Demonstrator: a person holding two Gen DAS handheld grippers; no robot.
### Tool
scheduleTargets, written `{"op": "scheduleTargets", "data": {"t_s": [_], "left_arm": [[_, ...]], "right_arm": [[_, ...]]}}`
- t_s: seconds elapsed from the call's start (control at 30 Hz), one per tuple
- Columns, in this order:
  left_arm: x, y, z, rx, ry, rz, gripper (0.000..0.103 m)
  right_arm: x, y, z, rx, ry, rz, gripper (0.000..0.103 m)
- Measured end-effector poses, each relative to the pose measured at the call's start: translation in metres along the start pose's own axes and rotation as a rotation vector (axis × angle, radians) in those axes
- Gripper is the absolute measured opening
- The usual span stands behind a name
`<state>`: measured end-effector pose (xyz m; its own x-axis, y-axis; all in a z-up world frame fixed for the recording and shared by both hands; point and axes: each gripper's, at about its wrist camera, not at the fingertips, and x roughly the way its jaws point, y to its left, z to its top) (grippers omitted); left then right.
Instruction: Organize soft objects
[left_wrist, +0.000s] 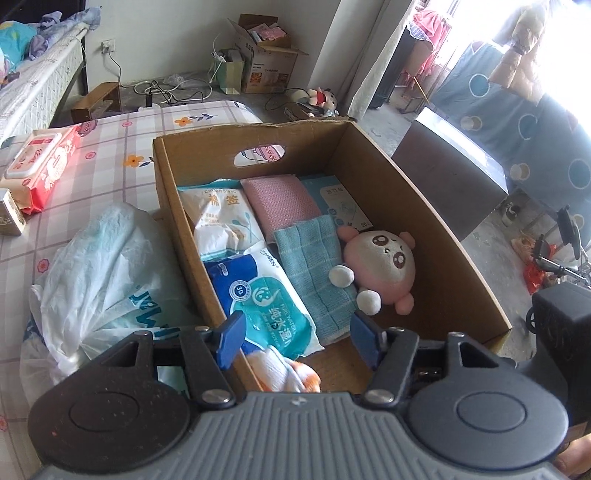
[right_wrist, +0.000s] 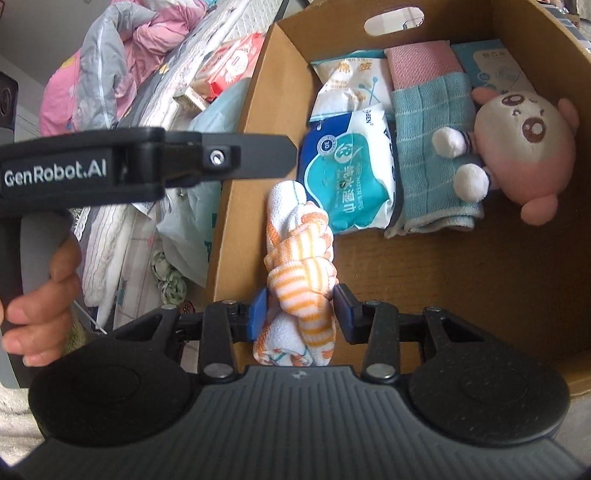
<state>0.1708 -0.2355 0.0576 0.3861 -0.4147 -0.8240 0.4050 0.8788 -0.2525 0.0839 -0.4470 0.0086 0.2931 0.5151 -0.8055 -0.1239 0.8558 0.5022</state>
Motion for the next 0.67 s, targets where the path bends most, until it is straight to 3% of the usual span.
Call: {"op": "scheduleTargets", "data": {"t_s": [0.07, 0.27, 0.53, 0.67], "left_arm": [[-0.003, 0.004, 0.0, -0.003, -0.007, 0.001, 0.064], [-0.016, 0.01, -0.006, 0.006, -0.036, -0.002, 0.064], [-0.046, 0.025, -0.024, 0.009, -0.129, 0.026, 0.076], [-0.066, 0.039, -0.038, 0.01, -0.193, 0.061, 0.081]], "right_arm": [[-0.003, 0.0, 0.002, 0.008, -0.011, 0.003, 0.051], [-0.014, -0.014, 0.012, 0.071, -0.069, 0.027, 0.052], [0.011, -0.01, 0.009, 0.118, -0.046, 0.07, 0.051], [0.0, -0.012, 0.006, 0.144, -0.084, 0.096, 0.051]]}}
